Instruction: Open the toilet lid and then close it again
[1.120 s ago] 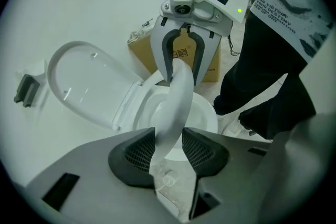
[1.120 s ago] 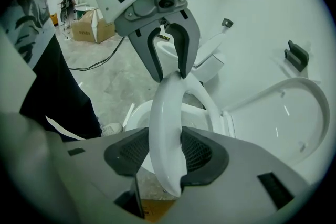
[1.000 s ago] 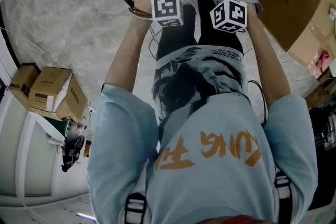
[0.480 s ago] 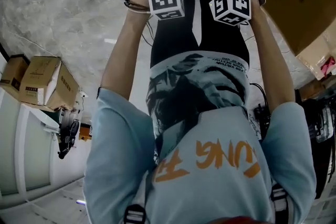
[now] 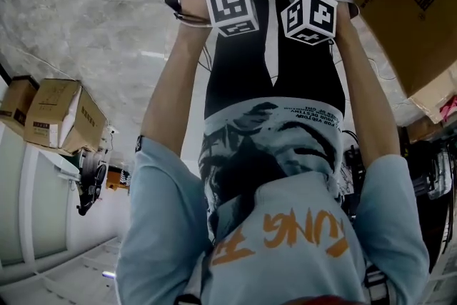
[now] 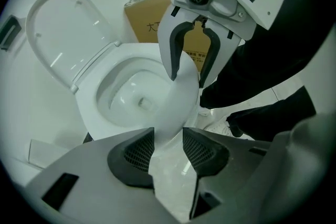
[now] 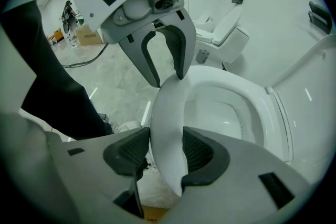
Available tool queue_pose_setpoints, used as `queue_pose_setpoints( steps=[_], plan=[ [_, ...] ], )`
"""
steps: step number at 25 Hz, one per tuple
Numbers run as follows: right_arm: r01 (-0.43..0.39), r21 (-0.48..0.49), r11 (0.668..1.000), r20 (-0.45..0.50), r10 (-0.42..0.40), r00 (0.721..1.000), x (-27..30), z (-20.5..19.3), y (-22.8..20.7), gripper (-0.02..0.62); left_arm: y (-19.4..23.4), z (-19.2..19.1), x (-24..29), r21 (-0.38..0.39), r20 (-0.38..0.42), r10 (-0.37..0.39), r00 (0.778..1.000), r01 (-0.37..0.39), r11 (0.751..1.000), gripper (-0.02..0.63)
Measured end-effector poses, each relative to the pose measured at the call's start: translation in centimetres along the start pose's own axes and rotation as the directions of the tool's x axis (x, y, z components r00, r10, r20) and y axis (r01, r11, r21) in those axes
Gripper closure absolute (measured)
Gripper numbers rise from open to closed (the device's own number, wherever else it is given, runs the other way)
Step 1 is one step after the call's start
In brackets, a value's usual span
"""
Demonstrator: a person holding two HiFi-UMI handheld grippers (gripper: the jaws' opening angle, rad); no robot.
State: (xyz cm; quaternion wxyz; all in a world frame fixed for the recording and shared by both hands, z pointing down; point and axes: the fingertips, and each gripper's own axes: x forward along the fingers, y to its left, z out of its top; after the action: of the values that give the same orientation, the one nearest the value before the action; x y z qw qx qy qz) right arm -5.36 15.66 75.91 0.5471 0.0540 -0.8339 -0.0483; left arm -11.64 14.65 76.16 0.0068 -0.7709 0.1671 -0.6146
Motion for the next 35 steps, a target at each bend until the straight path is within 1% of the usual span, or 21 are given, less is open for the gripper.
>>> queue_pose_setpoints(
  steps=[4, 7, 10, 13, 15, 16, 17, 19, 20, 23, 24, 26, 29, 31, 35],
  plan=[
    [0.011, 0.024, 1.0, 0.007, -0.011, 1.0, 1.4, -0.9, 0.1, 0.38, -0.4, -0.1, 1.7, -0.015, -0.02, -0.019, 1.0, 0.018, 1.0, 0.422],
    [0.012, 0.03, 0.999, 0.021, -0.013, 1.0, 2.2, -1.1, -0.1, 0.38, -0.3, -0.3, 2.5, -0.003, -0.033, -0.023, 0.999, 0.023, 1.0, 0.423],
    [0.015, 0.028, 0.999, 0.042, -0.016, 0.999, 2.2, -0.9, 0.0, 0.379, -0.3, -0.5, 2.4, 0.017, -0.036, -0.02, 0.999, 0.02, 1.0, 0.422],
    [0.016, 0.024, 1.0, 0.046, -0.017, 0.999, 2.0, -0.6, -0.2, 0.379, -0.1, -0.6, 2.1, 0.002, -0.029, -0.027, 0.999, 0.027, 1.0, 0.422],
    [-0.006, 0.055, 0.998, 0.048, 0.003, 0.999, 1.7, -0.3, -0.6, 0.382, 0.2, -0.4, 1.7, -0.038, -0.023, -0.057, 0.998, 0.056, 0.998, 0.434],
    [-0.021, 0.092, 0.995, 0.057, 0.016, 0.998, 1.3, -0.1, -0.8, 0.384, 0.3, -0.1, 1.4, -0.059, -0.024, -0.074, 0.997, 0.072, 0.996, 0.444],
    [-0.034, 0.144, 0.989, 0.072, 0.024, 0.997, 0.5, 0.1, -1.1, 0.408, 0.5, 0.3, 0.8, -0.075, -0.024, -0.088, 0.996, 0.086, 0.994, 0.464],
    [-0.04, 0.256, 0.966, 0.095, 0.016, 0.995, -1.8, 0.2, -1.4, 0.426, 0.7, 1.6, -0.9, -0.097, -0.014, -0.104, 0.995, 0.102, 0.99, 0.477],
    [-0.027, 0.301, 0.953, 0.099, -0.003, 0.995, -2.9, 0.1, -1.9, 0.437, 1.1, 2.4, -1.8, -0.103, -0.006, -0.1, 0.995, 0.099, 0.99, 0.477],
    [0.029, 0.405, 0.914, 0.11, -0.08, 0.991, -5.8, 0.0, -4.9, 0.462, 4.0, 4.8, -3.8, -0.116, 0.026, -0.052, 0.998, 0.055, 0.992, 0.479],
    [0.044, 0.432, 0.901, 0.114, -0.103, 0.988, -6.7, 0.0, -6.0, 0.485, 5.0, 5.6, -4.6, -0.129, 0.042, -0.037, 0.998, 0.042, 0.991, 0.48],
    [0.079, 0.476, 0.876, 0.119, -0.154, 0.981, -8.6, 0.1, -8.5, 0.507, 7.3, 7.1, -6.2, -0.173, 0.077, -0.005, 0.997, 0.018, 0.985, 0.48],
    [0.14, 0.549, 0.824, 0.122, -0.245, 0.962, -11.6, 0.0, -13.0, 0.521, 11.5, 9.4, -8.9, -0.257, 0.129, 0.058, 0.99, -0.023, 0.966, 0.487],
    [0.178, 0.586, 0.79, 0.118, -0.301, 0.946, -13.7, -0.4, -15.9, 0.55, 14.4, 10.9, -10.5, -0.301, 0.155, 0.104, 0.982, -0.054, 0.952, 0.495],
    [0.237, 0.645, 0.727, 0.11, -0.395, 0.912, -18.1, -1.4, -21.5, 0.574, 20.2, 14.3, -14.2, -0.366, 0.213, 0.194, 0.957, -0.106, 0.925, 0.526]
  ],
)
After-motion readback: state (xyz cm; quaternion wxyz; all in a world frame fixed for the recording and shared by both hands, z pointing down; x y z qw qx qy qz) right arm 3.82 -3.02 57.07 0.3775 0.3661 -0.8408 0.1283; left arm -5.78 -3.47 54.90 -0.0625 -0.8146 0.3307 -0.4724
